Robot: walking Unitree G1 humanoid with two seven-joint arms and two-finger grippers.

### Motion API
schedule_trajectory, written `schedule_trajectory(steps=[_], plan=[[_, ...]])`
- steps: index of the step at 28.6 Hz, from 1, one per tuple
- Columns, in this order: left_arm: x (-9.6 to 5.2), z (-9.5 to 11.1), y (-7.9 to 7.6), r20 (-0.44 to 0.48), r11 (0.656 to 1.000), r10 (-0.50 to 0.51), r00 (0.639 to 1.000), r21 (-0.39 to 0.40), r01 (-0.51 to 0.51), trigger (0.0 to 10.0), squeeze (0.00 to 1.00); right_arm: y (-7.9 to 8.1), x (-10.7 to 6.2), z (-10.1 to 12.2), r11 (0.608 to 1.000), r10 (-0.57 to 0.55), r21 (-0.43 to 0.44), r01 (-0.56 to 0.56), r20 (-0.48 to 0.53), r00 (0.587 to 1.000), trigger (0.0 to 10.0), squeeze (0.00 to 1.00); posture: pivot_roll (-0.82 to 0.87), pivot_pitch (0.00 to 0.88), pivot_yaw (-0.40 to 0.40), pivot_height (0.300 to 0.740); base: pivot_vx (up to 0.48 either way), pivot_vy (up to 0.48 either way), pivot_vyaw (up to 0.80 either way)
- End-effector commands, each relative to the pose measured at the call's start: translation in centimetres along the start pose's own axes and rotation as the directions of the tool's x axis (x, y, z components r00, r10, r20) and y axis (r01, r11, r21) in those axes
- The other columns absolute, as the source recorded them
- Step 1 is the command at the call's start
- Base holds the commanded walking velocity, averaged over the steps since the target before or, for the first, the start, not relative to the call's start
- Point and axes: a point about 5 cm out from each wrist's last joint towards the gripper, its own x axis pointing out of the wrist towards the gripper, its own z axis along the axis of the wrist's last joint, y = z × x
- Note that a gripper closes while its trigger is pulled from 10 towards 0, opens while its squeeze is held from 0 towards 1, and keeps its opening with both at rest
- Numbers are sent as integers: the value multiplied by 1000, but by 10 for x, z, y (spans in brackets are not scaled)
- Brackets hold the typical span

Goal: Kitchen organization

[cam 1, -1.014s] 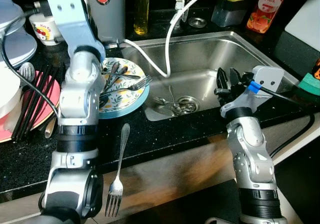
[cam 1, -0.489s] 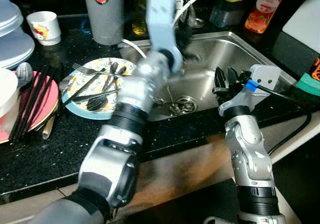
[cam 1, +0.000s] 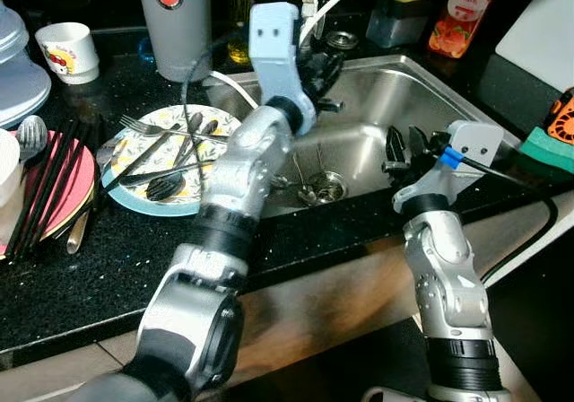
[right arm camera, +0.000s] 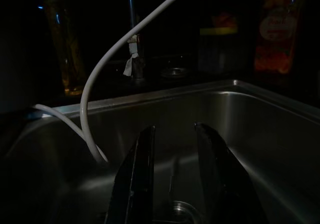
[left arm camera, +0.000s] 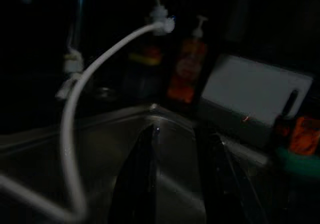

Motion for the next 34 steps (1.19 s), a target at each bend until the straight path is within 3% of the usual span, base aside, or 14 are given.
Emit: schedule_trajectory(steps=[1,2,5,8,12,20,34], plan=[[-9,-4,-5,-27,995,-18,999,94,21,10000,0,2,1,-2,1000,3,15,-3,-1,1000,10000,0,38,101,-49,740,0,0,0],[-16,-7,-5,-27,990,-1,1000,141,5,10000,0,3,2,-2,1000,6,19,-6,-1,1000,10000,0,68,108,-48,740,0,0,0],[-27,-8,-1,-21,984,55,998,170,-51,10000,0,4,2,-2,1000,10,24,-10,-1,1000,10000,0,79,113,-49,740,0,0,0],[-39,-4,18,2,961,191,981,203,-188,10000,0,6,2,-4,999,18,28,-17,-8,1000,10000,0,93,115,-51,740,0,0,0],[-55,-1,31,-5,936,246,969,262,-236,10000,0,8,3,-5,999,34,31,-33,-13,999,10000,0,96,111,-56,740,0,0,0],[-67,-4,45,-35,913,314,949,287,-291,10000,0,8,2,-5,999,35,29,-35,-12,999,10000,0,91,96,-51,740,0,0,0],[-67,9,54,-10,891,350,937,313,-330,10000,0,6,4,-3,999,31,22,-31,-3,1000,10000,0,92,95,-54,740,0,0,0]])
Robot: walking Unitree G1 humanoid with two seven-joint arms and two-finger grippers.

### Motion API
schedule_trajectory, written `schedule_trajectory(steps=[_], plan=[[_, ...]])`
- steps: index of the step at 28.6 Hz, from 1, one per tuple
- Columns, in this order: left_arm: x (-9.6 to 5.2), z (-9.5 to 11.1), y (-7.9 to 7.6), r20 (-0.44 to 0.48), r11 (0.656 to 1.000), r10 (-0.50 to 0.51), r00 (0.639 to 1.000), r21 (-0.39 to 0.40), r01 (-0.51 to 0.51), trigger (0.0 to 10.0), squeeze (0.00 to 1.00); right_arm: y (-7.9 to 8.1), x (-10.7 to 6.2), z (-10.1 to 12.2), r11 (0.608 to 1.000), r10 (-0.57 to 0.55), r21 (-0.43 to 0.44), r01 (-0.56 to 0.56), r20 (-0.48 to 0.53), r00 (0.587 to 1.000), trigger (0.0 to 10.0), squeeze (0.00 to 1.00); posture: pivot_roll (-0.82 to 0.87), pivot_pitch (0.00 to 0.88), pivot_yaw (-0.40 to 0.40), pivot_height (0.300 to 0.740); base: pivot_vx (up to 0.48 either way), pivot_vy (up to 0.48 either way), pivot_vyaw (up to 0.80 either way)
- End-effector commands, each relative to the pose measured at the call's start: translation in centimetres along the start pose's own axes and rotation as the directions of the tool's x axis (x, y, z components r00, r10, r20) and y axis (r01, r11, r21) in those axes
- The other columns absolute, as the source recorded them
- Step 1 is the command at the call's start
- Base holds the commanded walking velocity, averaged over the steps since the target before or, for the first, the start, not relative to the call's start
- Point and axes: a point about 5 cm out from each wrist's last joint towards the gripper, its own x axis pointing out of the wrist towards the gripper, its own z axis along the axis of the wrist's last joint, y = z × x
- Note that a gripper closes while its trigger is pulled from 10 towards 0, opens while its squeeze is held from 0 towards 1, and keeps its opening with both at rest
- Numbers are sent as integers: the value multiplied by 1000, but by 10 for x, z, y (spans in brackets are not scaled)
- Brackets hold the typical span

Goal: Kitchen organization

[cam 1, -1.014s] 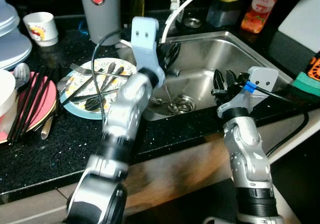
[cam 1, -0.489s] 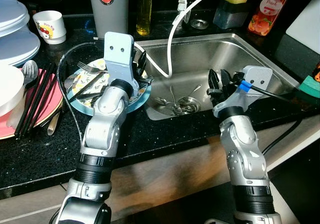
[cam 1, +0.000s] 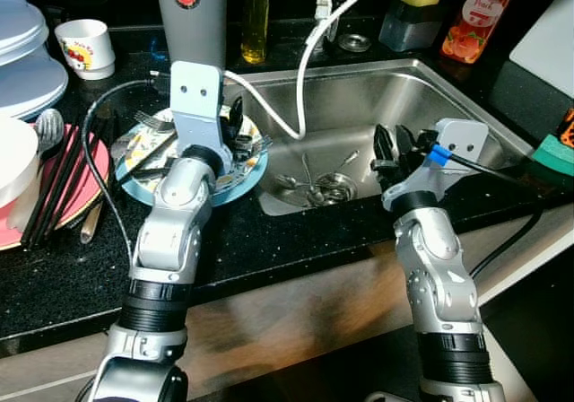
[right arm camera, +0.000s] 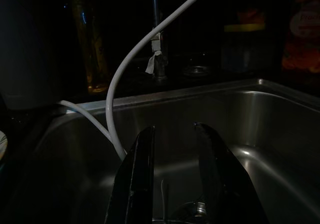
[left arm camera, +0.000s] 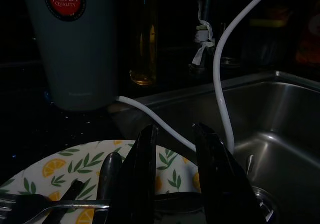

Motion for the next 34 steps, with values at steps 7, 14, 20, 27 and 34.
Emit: schedule_trajectory(steps=[7,14,20,27,34], plan=[[3,12,4,32,1000,16,999,26,-17,10000,0,-4,0,2,1000,-9,-3,9,9,1000,10000,0,88,101,-56,740,0,0,0],[9,32,16,92,997,-3,996,76,-4,10000,0,-10,-1,5,1000,-21,-20,21,15,1000,10000,0,40,103,-62,740,0,0,0],[12,51,50,17,957,-94,995,277,85,10000,0,-12,-2,7,999,-36,-24,36,21,999,10000,0,44,99,-52,740,0,0,0],[9,59,73,35,947,-26,999,320,14,10000,0,-11,-4,5,999,-33,-21,33,16,999,10000,0,49,103,-58,740,0,0,0],[8,58,73,27,944,-33,999,330,22,10000,0,-11,0,6,999,-26,-22,26,17,1000,10000,0,51,101,-63,740,0,0,0]])
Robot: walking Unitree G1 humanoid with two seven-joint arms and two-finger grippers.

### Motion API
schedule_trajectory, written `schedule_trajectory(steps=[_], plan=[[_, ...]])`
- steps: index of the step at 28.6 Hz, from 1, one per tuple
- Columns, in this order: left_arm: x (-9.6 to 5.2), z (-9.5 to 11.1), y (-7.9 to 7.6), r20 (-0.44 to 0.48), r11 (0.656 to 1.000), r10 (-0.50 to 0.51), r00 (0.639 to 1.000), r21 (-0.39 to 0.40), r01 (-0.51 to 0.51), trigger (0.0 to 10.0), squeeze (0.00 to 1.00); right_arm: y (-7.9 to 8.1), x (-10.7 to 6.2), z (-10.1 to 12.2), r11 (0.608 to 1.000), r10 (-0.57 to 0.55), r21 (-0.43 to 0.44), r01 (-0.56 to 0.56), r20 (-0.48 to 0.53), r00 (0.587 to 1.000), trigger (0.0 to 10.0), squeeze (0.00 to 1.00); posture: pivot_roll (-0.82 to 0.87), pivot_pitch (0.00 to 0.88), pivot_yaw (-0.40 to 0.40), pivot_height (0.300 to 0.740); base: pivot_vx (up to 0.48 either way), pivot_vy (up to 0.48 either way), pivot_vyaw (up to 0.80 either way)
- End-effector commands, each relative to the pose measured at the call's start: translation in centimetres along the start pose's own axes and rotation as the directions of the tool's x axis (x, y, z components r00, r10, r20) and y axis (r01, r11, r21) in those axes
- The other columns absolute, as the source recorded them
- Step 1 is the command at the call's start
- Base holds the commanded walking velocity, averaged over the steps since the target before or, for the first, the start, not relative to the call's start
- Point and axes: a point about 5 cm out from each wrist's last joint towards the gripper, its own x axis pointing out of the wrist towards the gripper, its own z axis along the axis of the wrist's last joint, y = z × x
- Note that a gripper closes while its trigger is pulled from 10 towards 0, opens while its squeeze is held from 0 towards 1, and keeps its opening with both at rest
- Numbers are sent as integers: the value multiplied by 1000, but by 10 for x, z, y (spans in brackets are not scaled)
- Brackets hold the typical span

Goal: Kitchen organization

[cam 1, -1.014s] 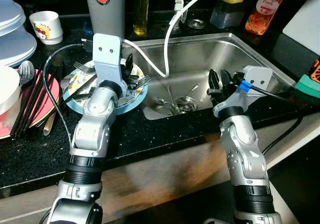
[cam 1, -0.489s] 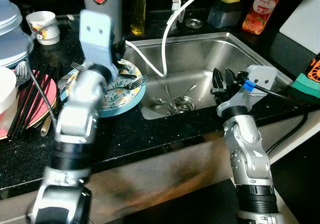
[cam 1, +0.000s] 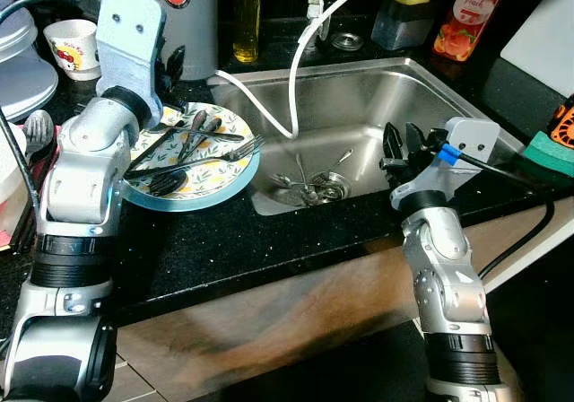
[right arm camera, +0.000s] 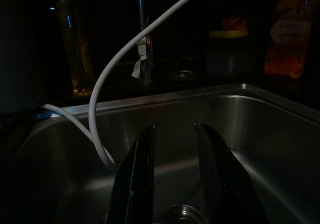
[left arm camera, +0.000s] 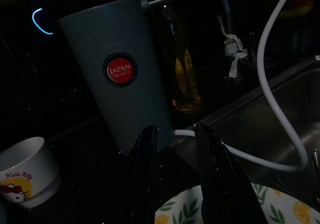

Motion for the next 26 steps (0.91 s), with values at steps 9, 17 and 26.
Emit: schedule_trajectory(steps=[9,17,26], plan=[[3,2,6,1,1000,3,1000,24,-3,10000,0,-3,-3,-1,1000,-17,3,17,-3,1000,10000,0,48,94,-49,740,0,0,0],[-7,-24,14,-209,985,-48,977,-175,11,10000,0,-5,-3,-1,1000,-28,5,28,-1,1000,10000,0,65,96,-44,740,0,0,0],[4,-53,39,-324,901,132,937,-355,-249,10000,1000,0,-1,-3,1000,-13,14,13,-2,1000,10000,0,58,86,-47,740,0,0,0]])
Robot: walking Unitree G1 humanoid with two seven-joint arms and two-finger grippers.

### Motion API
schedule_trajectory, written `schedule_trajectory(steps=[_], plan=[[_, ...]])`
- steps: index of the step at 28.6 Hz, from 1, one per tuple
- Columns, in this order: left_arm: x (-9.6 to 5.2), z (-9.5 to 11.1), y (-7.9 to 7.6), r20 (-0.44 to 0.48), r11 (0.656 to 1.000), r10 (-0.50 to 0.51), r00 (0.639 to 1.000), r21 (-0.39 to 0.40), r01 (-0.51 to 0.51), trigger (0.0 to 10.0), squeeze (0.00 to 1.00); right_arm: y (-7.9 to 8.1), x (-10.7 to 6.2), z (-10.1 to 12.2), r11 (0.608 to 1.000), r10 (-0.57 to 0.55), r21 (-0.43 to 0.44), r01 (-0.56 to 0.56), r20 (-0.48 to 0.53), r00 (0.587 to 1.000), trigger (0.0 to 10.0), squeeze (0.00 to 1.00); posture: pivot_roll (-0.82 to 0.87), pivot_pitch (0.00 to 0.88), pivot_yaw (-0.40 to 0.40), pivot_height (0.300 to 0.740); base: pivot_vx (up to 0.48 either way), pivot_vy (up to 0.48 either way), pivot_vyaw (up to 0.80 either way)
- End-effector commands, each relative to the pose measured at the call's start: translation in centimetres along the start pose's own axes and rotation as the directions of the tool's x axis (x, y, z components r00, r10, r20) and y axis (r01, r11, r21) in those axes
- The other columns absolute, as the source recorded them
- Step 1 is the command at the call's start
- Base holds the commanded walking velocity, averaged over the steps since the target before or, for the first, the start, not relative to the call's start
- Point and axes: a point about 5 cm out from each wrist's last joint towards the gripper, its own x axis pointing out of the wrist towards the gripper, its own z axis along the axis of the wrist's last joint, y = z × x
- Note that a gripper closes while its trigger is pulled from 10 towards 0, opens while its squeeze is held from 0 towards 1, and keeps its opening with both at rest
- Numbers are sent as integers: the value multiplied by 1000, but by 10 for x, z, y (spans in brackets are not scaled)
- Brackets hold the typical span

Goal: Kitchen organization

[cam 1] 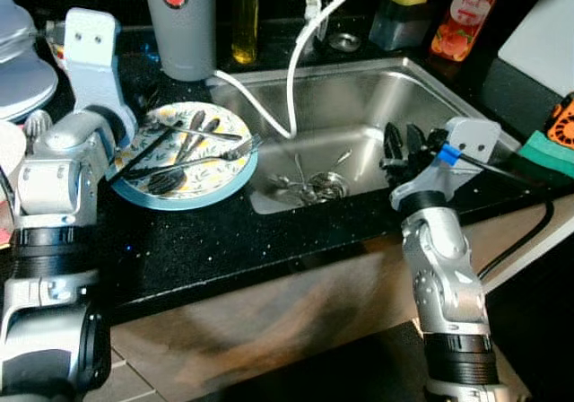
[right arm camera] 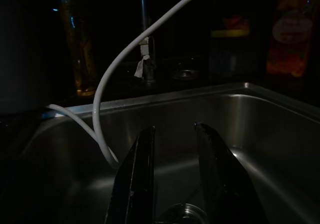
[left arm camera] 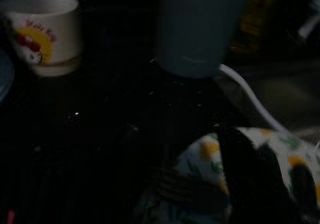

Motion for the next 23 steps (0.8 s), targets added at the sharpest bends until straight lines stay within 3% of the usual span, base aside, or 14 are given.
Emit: schedule_trajectory(steps=[1,5,6,9,13,18,19,20,21,22,23], plan=[[4,2,-4,13,999,-10,1000,-48,11,10000,1000,-2,0,0,1000,-11,5,11,5,1000,10000,0,58,86,-47,740,0,0,0],[9,-2,-2,-22,994,7,1000,-111,-9,10000,1000,-3,-1,0,1000,-14,3,14,6,1000,10000,0,52,85,-43,740,0,0,0],[16,-11,-4,-69,981,-6,998,-194,-7,10000,0,-5,-2,0,1000,-20,0,20,5,1000,10000,0,52,85,-43,740,0,0,0],[23,-18,-11,-85,964,-63,994,-262,39,10000,0,-5,-3,0,1000,-21,-1,21,4,1000,10000,0,43,82,-41,740,0,0,0],[28,-29,-13,-143,957,-53,988,-291,9,10000,0,-5,-2,2,1000,-21,-3,21,12,1000,10000,0,43,82,-41,740,0,0,0],[29,-36,-16,-169,961,-57,984,-278,8,10000,0,-7,-2,2,1000,-27,-9,27,13,1000,10000,0,26,76,-38,740,0,0,0],[29,-37,-17,-173,962,-58,983,-274,9,6627,0,-8,-3,2,1000,-27,-10,27,13,1000,10000,0,26,76,-38,740,0,0,0],[29,-37,-17,-173,962,-58,983,-274,9,6627,0,-8,-3,2,1000,-27,-10,27,13,1000,10000,0,26,76,-38,740,0,0,0],[29,-39,-17,-183,964,-49,982,-267,-2,2627,0,-8,-3,2,1000,-27,-10,27,12,1000,10000,0,26,76,-40,740,0,0,0],[29,-40,-16,-189,966,-38,981,-260,-13,0,0,-8,-3,2,1000,-27,-10,27,12,1000,10000,0,27,79,-43,740,0,0,0],[29,-41,-15,-194,967,-26,981,-255,-24,0,0,-8,-3,2,1000,-26,-11,26,12,1000,10000,0,27,79,-43,740,0,0,0]])
